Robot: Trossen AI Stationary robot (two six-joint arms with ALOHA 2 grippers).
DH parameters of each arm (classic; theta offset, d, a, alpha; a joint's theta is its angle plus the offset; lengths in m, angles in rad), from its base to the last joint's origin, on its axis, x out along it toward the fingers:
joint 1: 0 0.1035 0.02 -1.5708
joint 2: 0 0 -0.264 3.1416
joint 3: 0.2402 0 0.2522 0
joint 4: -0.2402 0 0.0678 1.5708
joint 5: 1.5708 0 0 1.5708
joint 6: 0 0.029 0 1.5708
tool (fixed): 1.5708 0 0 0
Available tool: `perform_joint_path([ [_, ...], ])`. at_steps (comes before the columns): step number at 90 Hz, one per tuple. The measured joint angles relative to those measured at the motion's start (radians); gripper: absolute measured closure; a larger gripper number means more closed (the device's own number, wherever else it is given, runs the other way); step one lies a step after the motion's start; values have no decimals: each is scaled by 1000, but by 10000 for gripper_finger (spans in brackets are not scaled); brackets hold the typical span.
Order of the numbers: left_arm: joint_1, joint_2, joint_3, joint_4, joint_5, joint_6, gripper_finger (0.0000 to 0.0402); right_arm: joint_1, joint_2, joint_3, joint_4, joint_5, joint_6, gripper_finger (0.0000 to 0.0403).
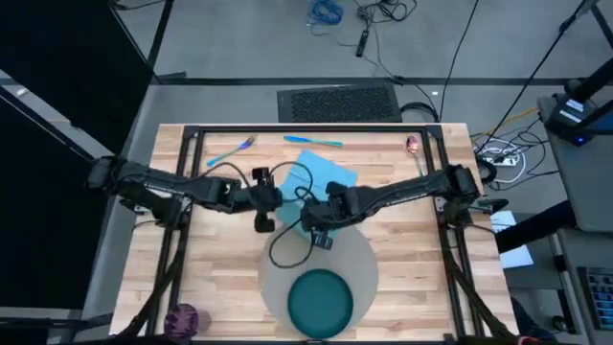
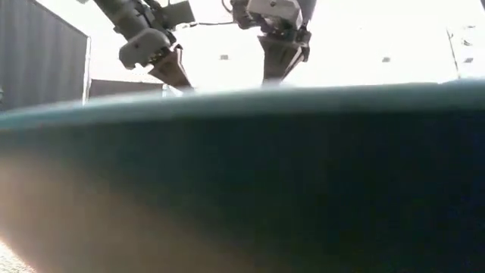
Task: Set table place
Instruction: Fold the blue napkin
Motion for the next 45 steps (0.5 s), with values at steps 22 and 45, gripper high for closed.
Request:
perform_joint_path([
  [22, 138, 0, 0, 66, 106, 75, 402, -115, -47, 0, -55, -53, -93, 403],
  [45, 257, 32, 0, 127, 229, 138, 402, -229, -47, 0, -93, -89, -172, 403],
])
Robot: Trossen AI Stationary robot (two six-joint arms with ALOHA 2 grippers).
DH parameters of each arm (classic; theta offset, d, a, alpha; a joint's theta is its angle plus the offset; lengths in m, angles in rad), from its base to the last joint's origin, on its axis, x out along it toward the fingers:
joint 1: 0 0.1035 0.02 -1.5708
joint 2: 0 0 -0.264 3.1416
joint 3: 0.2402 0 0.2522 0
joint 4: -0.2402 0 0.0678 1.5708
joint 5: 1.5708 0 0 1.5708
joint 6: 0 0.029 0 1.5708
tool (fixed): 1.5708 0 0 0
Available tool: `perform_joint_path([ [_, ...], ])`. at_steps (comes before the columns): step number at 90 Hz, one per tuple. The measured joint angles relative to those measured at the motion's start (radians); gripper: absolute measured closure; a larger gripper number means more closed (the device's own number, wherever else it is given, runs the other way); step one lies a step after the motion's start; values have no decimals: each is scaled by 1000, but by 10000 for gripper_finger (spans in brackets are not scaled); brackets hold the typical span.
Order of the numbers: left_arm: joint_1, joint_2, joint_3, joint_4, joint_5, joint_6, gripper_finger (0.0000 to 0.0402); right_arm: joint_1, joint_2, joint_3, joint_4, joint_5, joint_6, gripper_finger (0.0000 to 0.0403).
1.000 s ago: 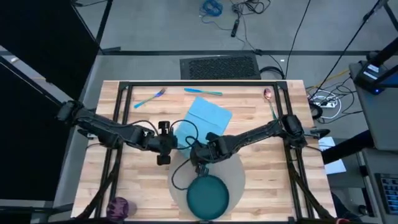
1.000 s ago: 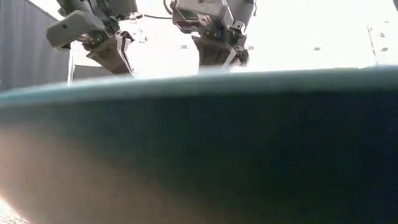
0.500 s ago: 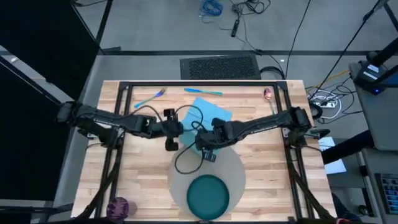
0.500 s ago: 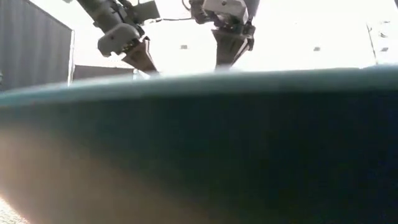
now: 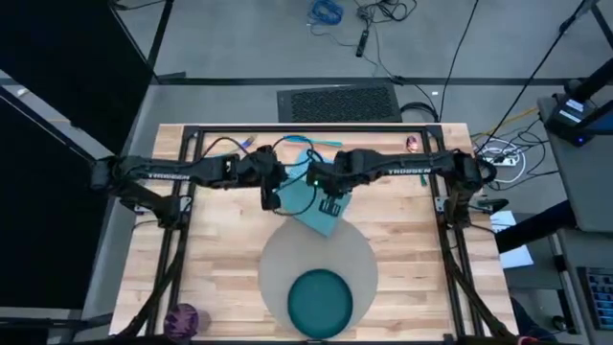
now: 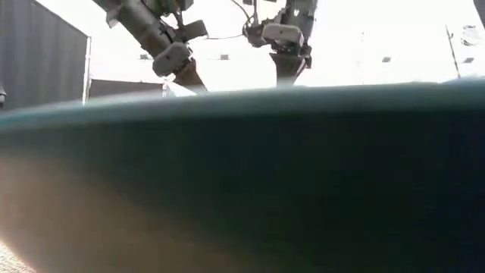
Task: Set table place
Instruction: Fold the blue napkin
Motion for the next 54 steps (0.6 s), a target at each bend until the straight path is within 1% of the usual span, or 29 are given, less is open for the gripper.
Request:
perform_joint_path([
  [24, 74, 122, 0, 71, 82, 91, 402, -98, 0, -14, -1, -50, -38, 403],
  [32, 94, 134, 5, 88, 102, 123, 402, -117, 0, -35, -3, -57, -40, 403],
  [41, 115, 143, 22, 88, 118, 147, 402, -134, 0, -78, 22, -100, -39, 403],
  [54, 129, 142, 52, 82, 142, 165, 402, -145, 0, -117, 50, -103, -43, 403],
])
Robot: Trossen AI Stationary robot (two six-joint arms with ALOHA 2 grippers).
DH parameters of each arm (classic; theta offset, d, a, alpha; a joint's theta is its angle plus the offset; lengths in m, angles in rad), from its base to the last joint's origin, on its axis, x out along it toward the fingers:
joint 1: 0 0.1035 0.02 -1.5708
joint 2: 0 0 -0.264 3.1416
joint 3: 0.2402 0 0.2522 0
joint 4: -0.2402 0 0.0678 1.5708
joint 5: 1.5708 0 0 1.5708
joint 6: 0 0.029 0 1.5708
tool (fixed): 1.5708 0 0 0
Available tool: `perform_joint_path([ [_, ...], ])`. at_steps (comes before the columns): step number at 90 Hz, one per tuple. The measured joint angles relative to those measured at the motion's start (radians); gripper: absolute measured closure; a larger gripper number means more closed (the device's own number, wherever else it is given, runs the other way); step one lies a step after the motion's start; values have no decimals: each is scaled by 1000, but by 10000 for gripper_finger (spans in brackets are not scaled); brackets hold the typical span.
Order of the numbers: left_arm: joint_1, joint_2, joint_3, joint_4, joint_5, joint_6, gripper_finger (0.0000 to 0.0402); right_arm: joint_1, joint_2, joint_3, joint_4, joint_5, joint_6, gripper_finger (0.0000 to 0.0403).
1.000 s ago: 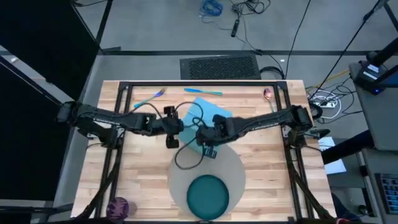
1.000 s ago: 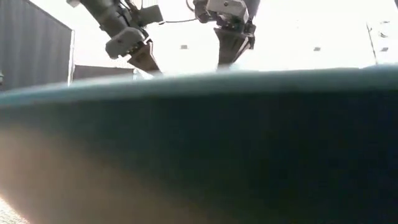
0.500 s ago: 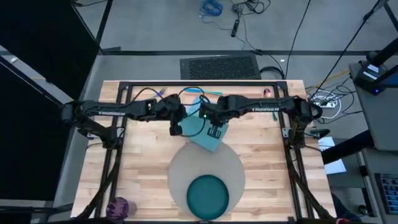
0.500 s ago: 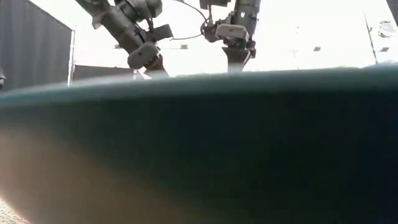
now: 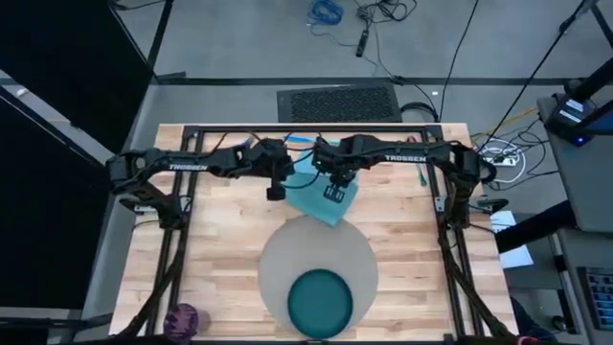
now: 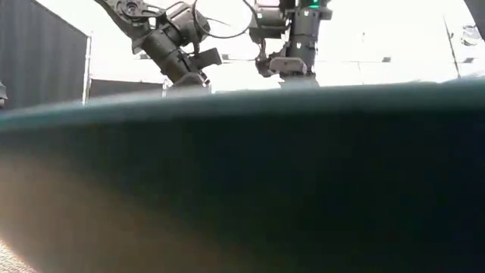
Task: Set table place
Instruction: Fold the blue napkin
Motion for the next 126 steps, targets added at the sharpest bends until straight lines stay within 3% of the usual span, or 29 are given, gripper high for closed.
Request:
perform_joint_path([
  [66, 32, 0, 15, -38, 2, 31, 401, -84, 0, -11, 34, 11, -73, 403],
  [126, 32, 0, 18, -45, -5, 23, 401, -92, 0, -13, 32, 10, -68, 393],
])
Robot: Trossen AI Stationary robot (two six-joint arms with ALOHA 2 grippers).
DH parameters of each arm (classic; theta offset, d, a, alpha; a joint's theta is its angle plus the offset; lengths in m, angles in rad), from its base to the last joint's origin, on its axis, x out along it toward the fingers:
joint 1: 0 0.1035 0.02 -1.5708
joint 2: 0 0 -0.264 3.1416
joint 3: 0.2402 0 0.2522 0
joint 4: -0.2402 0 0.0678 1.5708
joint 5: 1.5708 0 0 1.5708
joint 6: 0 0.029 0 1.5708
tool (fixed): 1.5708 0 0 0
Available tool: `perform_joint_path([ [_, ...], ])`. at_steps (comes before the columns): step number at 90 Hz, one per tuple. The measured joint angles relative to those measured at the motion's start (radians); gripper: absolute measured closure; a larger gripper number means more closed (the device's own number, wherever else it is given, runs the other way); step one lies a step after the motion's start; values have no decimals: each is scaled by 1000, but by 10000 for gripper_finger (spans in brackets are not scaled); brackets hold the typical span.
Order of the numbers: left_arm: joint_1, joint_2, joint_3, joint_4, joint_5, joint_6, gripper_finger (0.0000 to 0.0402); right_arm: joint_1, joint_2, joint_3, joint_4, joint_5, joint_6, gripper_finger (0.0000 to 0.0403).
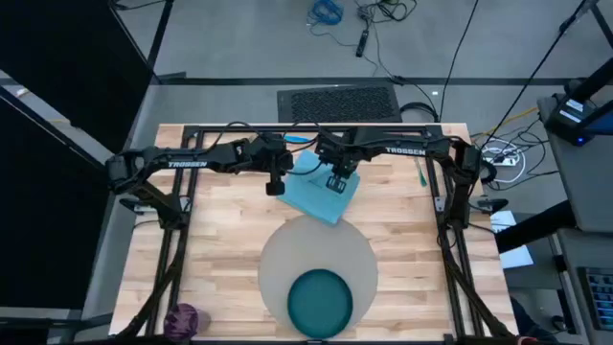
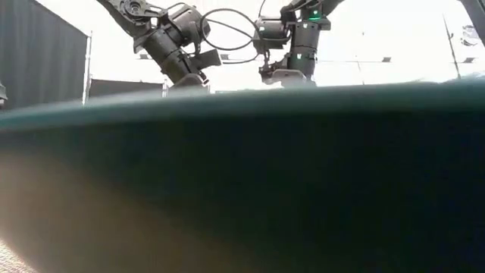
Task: Set table place
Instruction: Fold the blue napkin
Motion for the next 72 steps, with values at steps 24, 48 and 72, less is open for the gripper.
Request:
perform_joint_path([
  [24, 1, 0, -6, -3, 76, -53, 401, -77, 4, 0, -31, 74, -28, 322],
  [48, -30, 23, -6, -15, 285, -147, 401, -139, 9, 0, -45, 47, -1, 259],
  [72, -114, 191, -20, -15, 194, -143, 401, -37, 1, -9, -69, -123, -31, 276],
])
